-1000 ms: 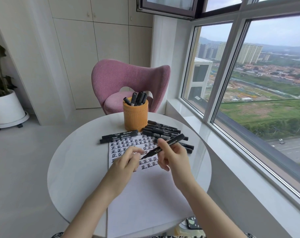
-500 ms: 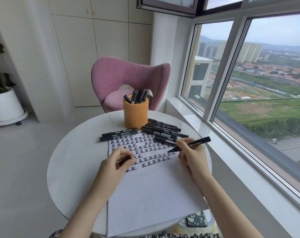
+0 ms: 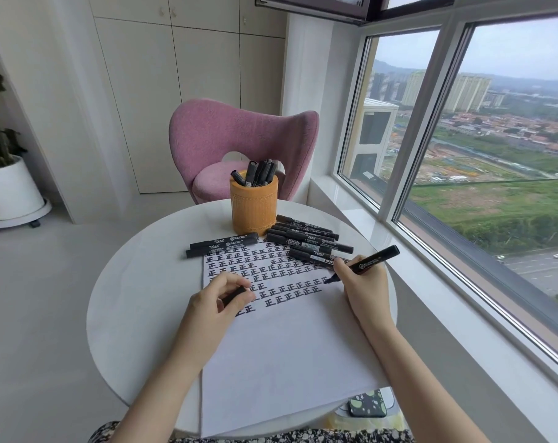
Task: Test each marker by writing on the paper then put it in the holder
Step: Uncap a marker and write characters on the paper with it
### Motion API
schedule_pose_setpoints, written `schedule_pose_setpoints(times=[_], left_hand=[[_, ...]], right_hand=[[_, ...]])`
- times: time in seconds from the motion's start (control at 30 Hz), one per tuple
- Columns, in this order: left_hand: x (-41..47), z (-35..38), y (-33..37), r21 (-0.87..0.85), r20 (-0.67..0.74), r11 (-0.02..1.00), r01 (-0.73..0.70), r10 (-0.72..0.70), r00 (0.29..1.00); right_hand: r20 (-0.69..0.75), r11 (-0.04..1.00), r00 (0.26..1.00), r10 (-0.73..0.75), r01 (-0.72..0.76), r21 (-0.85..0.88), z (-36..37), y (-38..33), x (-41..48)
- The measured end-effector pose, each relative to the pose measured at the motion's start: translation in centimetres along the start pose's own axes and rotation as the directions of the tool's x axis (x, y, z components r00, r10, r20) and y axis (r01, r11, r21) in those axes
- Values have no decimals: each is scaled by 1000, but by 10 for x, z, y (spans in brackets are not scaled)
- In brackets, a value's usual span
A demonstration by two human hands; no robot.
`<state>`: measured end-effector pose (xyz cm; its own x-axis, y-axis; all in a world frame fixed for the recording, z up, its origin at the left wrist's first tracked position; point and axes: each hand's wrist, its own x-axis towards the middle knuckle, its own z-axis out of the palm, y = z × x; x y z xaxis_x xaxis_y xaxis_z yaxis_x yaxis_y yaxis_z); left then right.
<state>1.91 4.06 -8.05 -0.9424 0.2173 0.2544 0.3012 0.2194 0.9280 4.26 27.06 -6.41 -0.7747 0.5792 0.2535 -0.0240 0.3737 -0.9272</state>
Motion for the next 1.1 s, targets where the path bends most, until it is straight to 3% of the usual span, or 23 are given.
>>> schedule_pose_setpoints(times=[1.1], left_hand=[[-2,0,1,10,33,1000,6,-7,999]], right_hand=[[37,998,999,-33,34,-51,5,4,0]])
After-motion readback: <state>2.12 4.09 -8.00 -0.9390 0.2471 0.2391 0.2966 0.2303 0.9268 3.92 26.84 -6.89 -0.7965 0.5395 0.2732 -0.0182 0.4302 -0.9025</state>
